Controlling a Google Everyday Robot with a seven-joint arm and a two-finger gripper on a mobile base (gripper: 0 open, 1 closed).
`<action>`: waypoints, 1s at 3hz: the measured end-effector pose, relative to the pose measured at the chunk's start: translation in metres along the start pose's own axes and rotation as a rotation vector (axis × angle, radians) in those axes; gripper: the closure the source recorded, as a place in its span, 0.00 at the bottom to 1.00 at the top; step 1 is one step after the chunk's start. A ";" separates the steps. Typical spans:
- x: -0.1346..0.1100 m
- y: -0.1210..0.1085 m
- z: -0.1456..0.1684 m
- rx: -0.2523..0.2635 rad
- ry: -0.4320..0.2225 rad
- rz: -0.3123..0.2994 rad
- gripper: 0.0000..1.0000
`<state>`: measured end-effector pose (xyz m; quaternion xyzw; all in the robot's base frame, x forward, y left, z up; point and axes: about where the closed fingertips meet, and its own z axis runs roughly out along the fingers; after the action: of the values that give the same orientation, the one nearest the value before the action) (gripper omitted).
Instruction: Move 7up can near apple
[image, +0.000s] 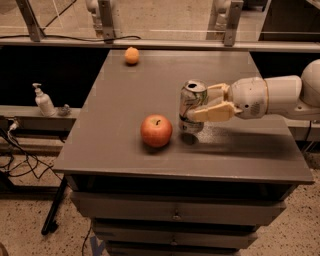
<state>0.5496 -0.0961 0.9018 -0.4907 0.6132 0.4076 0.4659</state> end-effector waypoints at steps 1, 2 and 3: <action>0.010 0.014 0.004 -0.048 -0.004 -0.029 1.00; 0.018 0.032 0.012 -0.115 0.023 -0.094 0.97; 0.023 0.040 0.017 -0.141 0.058 -0.136 0.74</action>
Offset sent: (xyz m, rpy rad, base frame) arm -0.0435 0.0134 -0.0251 -0.0345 -0.0869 0.1884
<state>0.5118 -0.0773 0.8773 -0.5745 0.5615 0.4025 0.4388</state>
